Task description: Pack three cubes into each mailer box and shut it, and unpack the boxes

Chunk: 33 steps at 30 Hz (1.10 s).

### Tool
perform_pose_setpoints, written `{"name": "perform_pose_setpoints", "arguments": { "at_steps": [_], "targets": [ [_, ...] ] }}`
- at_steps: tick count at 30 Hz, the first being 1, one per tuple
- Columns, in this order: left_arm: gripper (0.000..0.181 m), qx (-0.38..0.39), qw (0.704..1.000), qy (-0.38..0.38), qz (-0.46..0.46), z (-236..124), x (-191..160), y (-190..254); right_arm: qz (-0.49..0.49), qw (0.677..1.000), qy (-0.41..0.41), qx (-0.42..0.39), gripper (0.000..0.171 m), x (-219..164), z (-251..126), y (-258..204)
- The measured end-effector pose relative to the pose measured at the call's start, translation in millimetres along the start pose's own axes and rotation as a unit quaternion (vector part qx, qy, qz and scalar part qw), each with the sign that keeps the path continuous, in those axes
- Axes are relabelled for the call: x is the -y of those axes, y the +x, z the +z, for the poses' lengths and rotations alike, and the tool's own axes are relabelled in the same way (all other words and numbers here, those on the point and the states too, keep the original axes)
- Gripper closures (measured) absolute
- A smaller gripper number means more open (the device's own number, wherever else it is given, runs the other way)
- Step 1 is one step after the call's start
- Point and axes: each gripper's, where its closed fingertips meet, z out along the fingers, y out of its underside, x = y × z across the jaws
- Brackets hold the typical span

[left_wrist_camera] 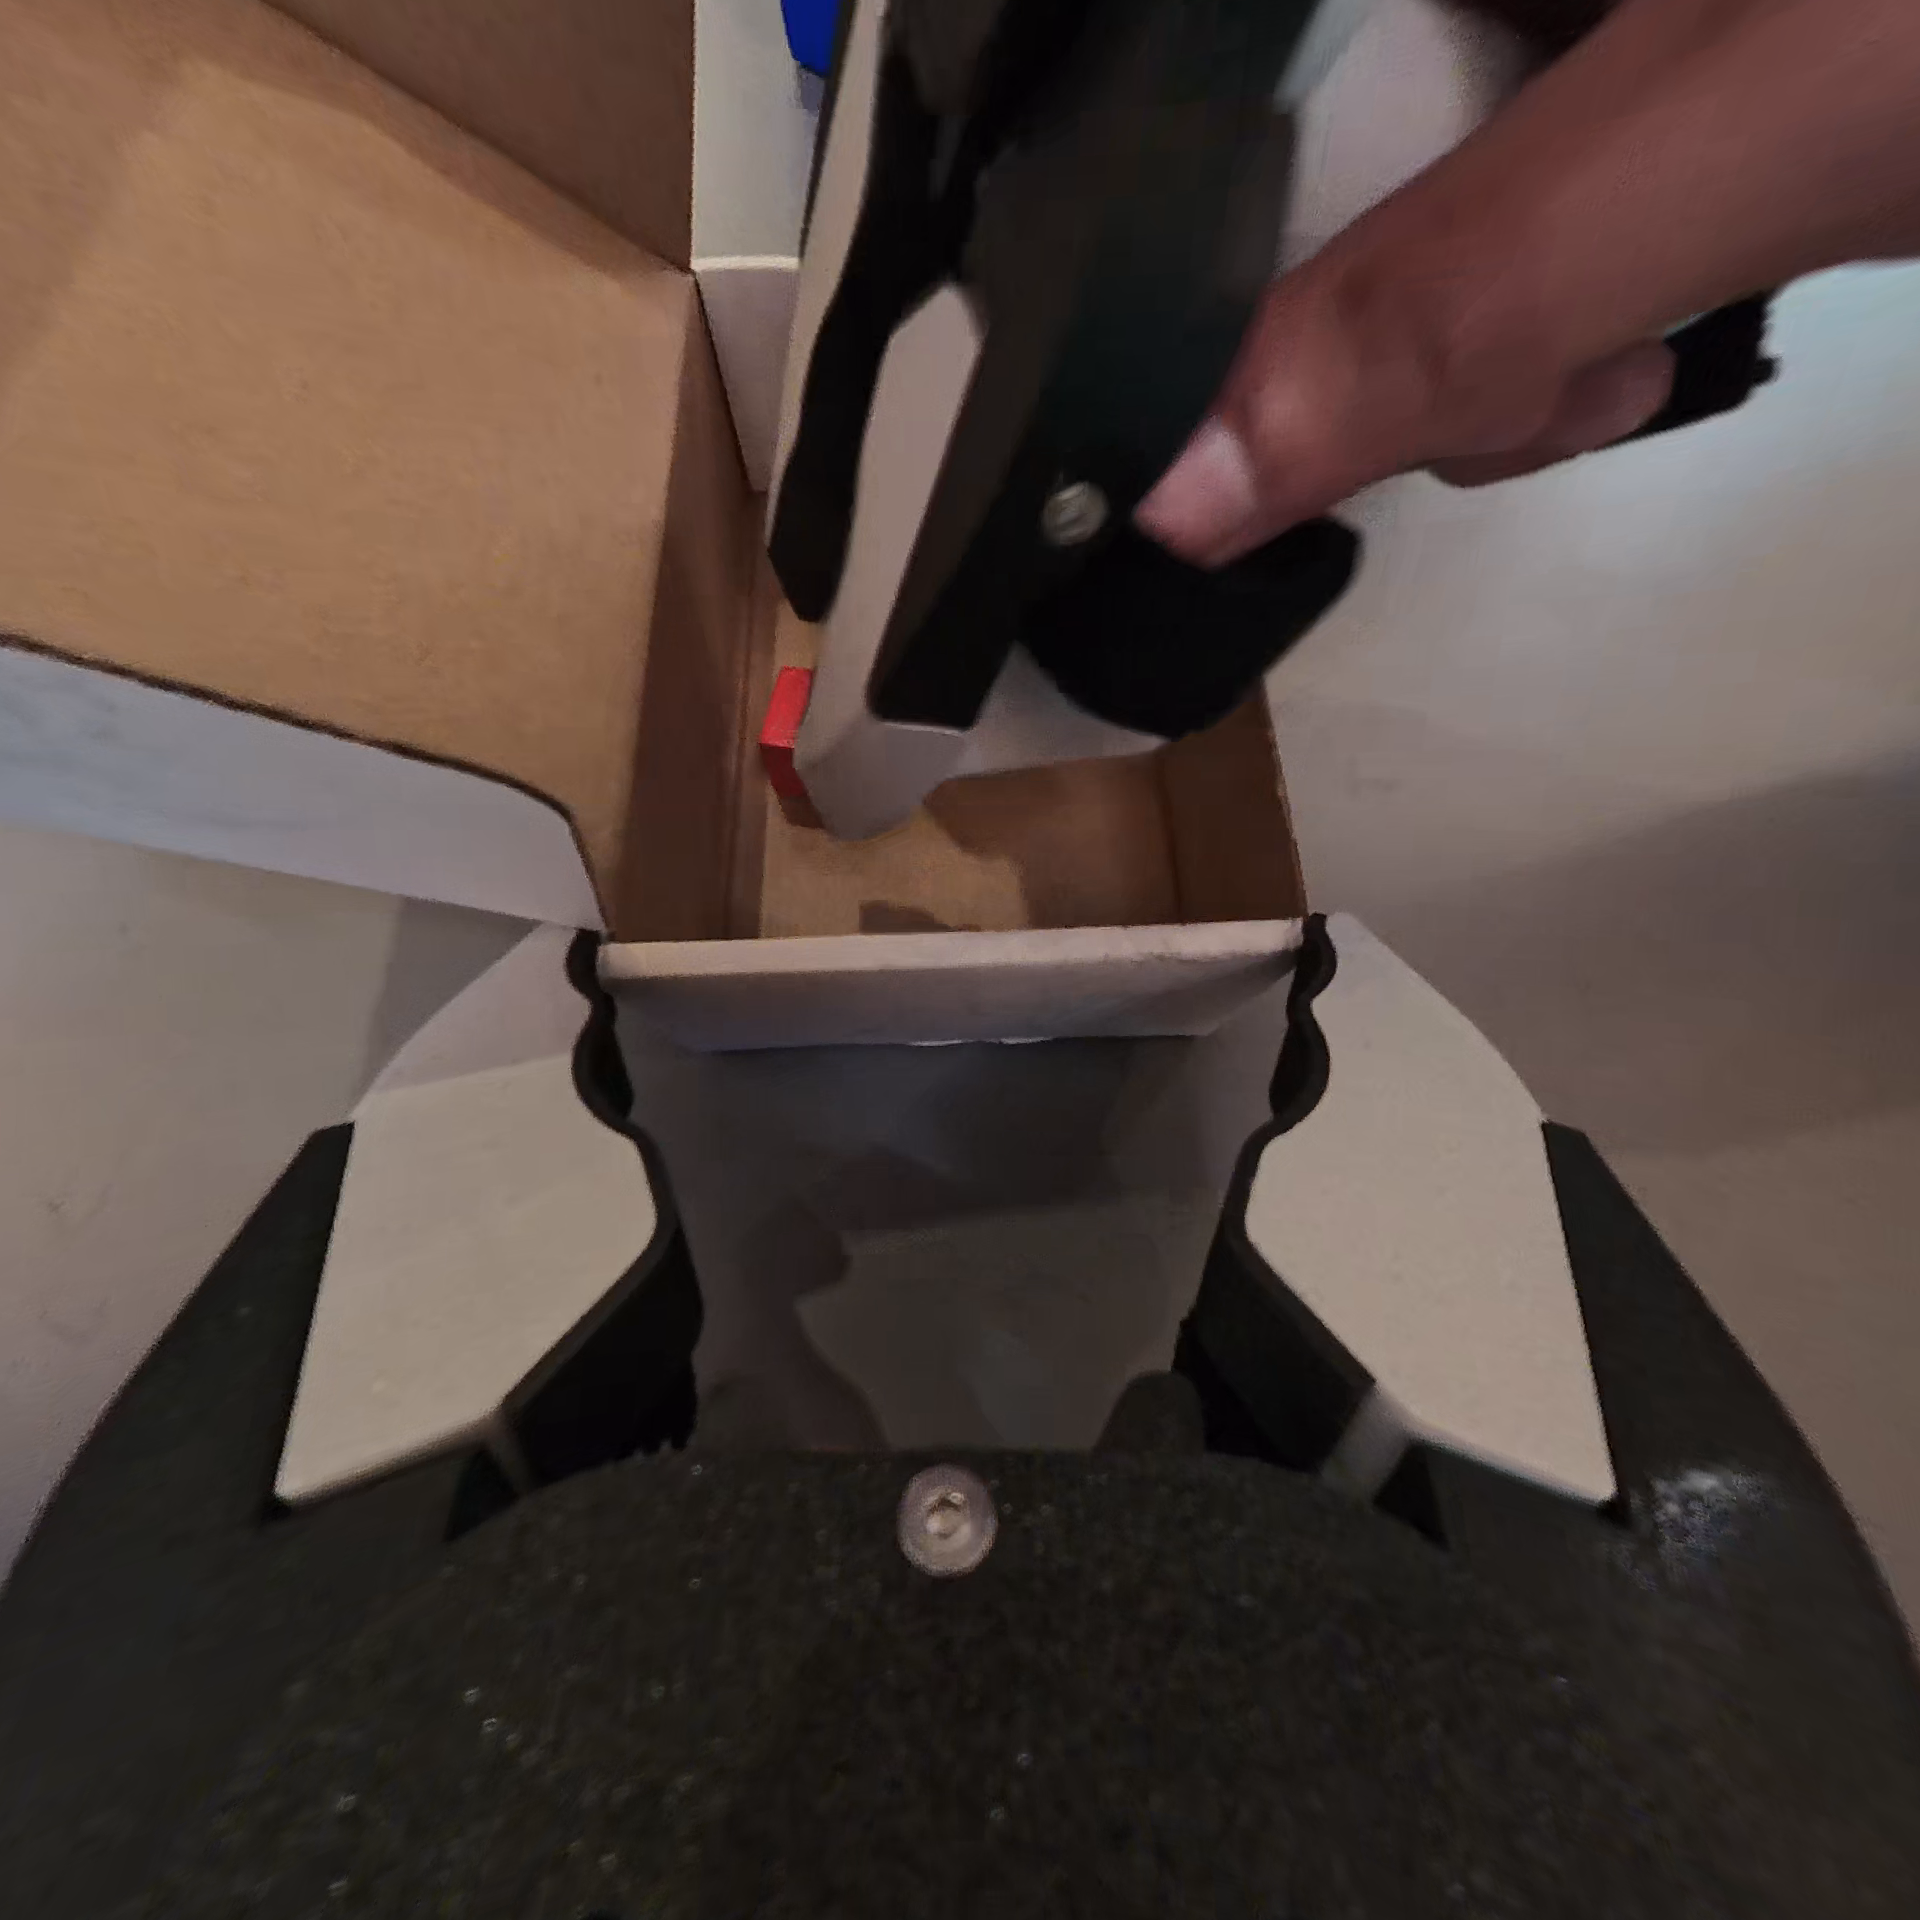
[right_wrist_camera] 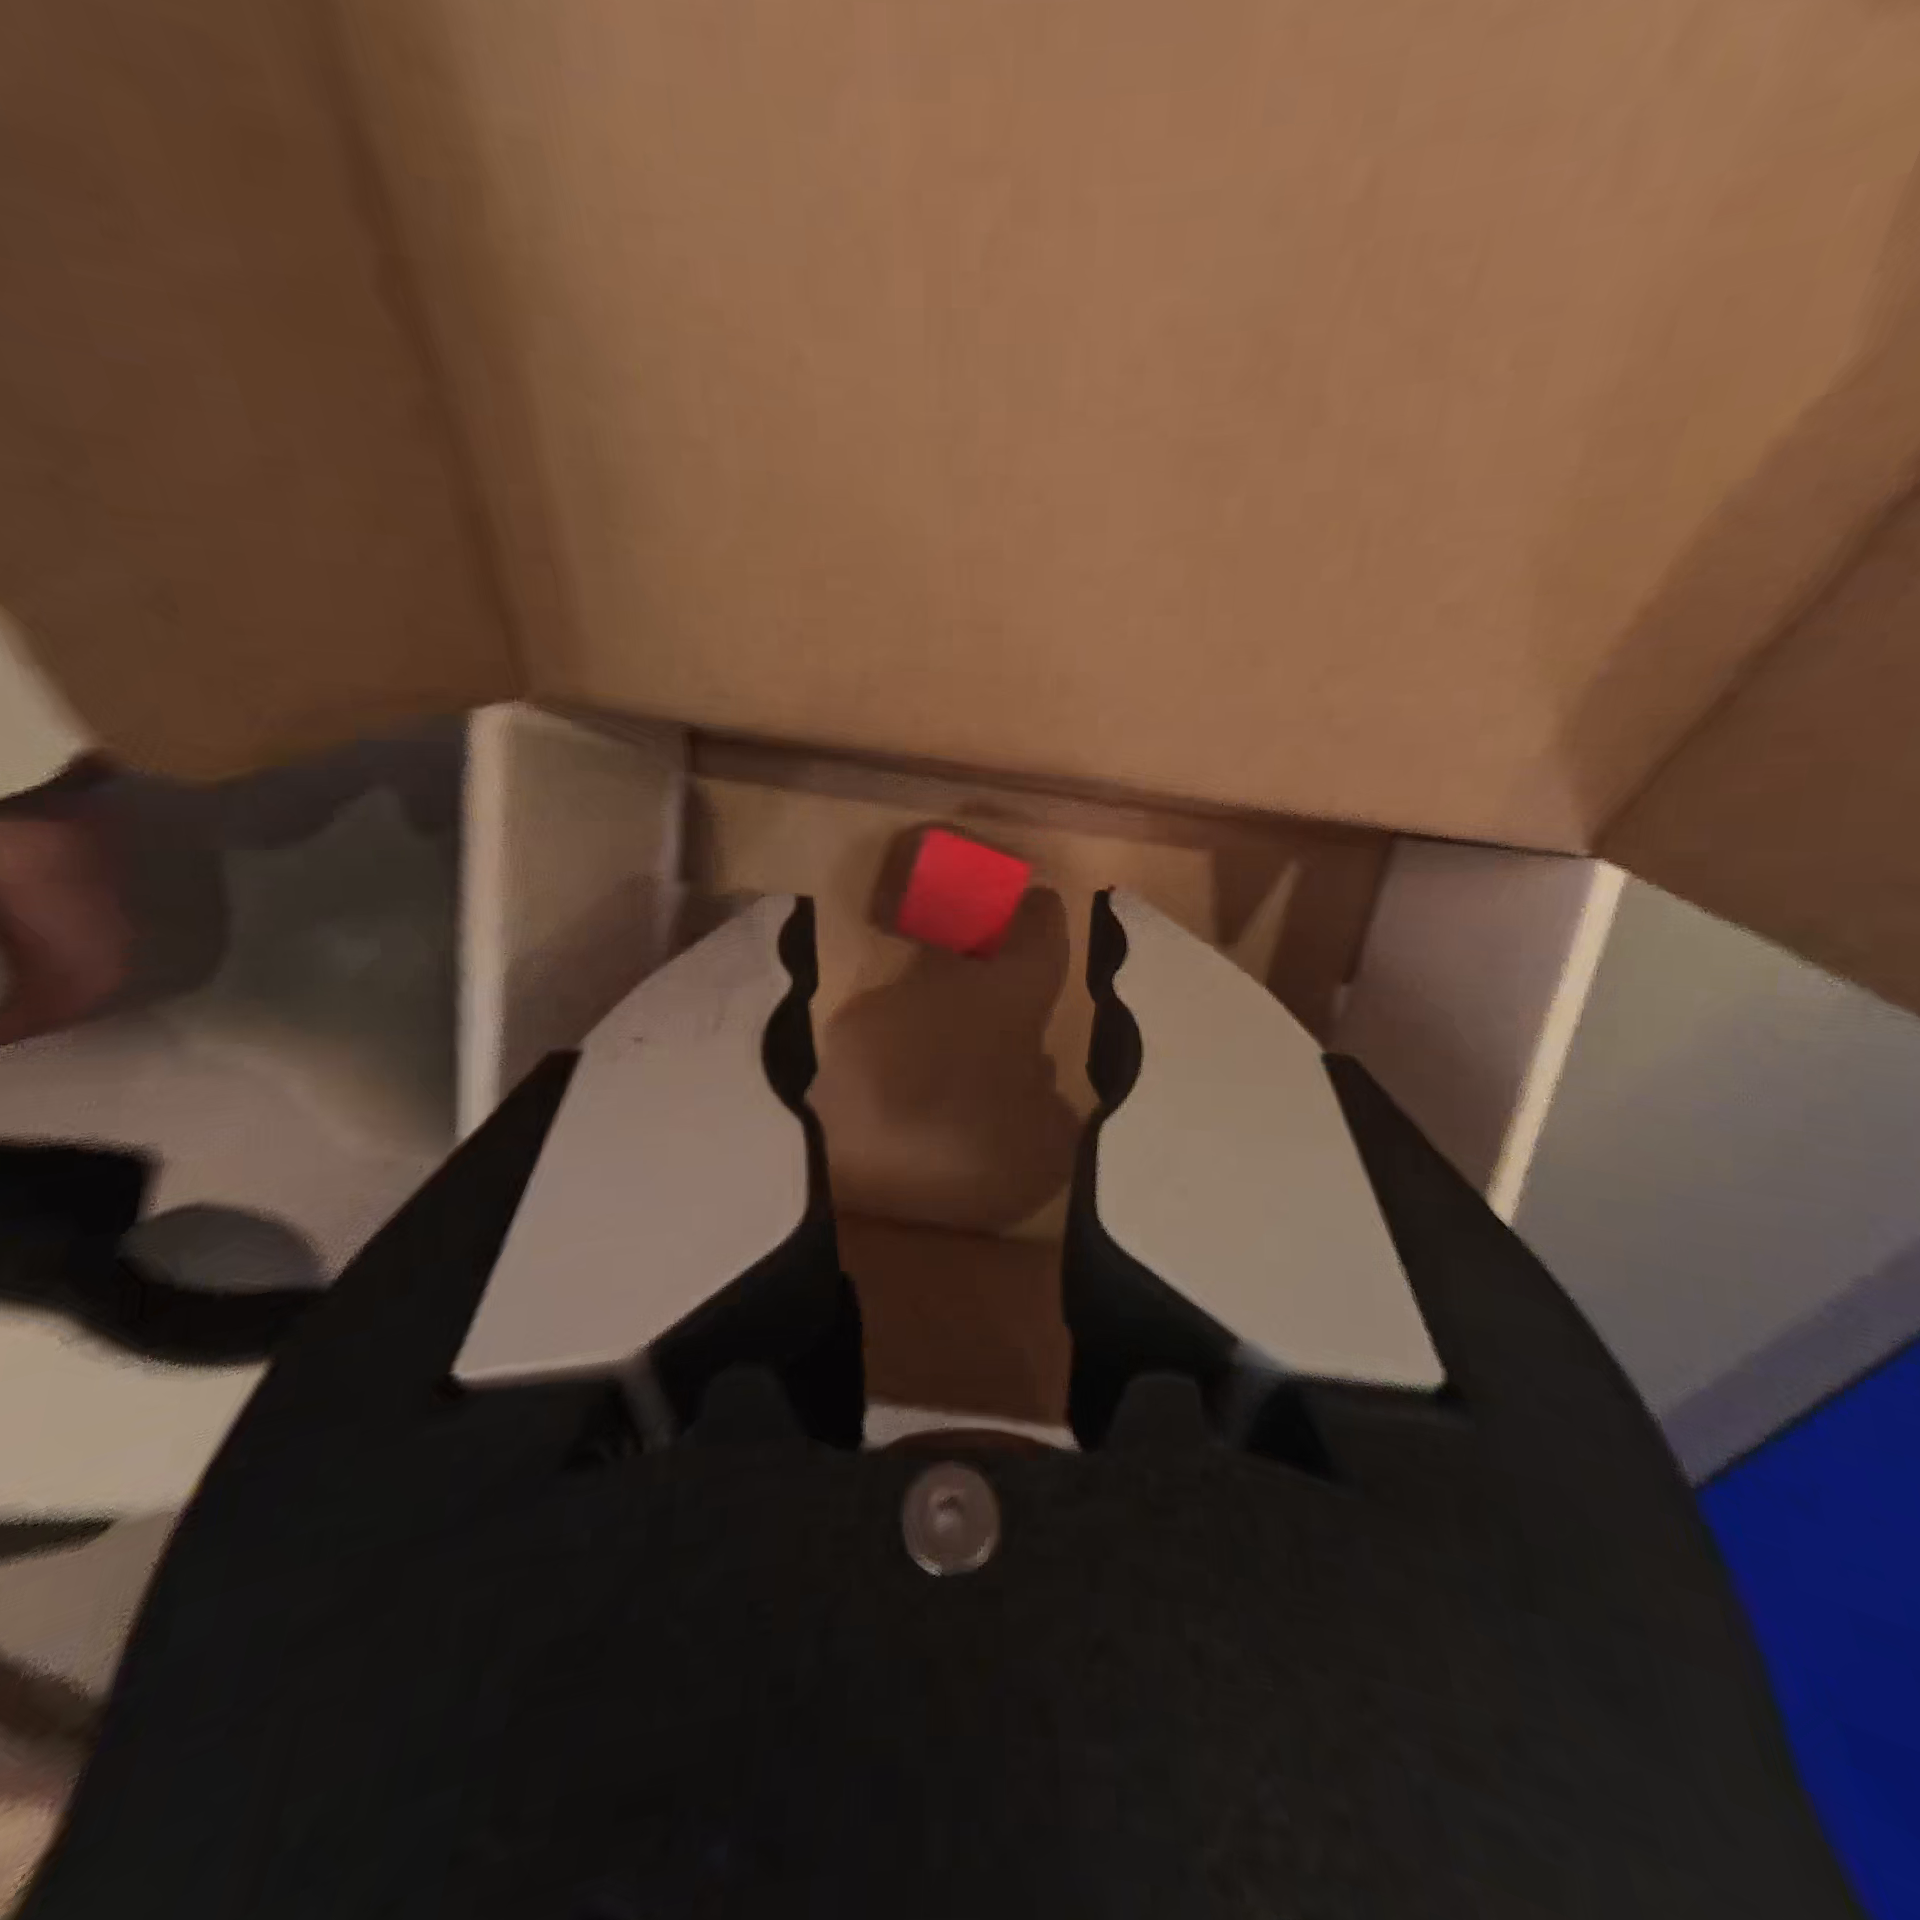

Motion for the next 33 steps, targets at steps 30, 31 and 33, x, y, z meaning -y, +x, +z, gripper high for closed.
{"name": "perform_pose_setpoints", "arguments": {
  "at_steps": [30,31,33],
  "targets": [
    [0.060,-0.004,1.000,0.002,-0.002,-1,0,0,0.112,0.986,-0.104,-0.066,0.149,-213,-135,218],
    [0.060,-0.004,1.000,0.002,-0.002,-1,0,0,0.116,0.985,-0.116,-0.060,0.149,-218,-123,223],
    [0.060,-0.003,1.000,0.001,-0.001,-1,0,0,0.125,0.981,-0.140,-0.055,0.149,-227,-102,232]
  ]
}}
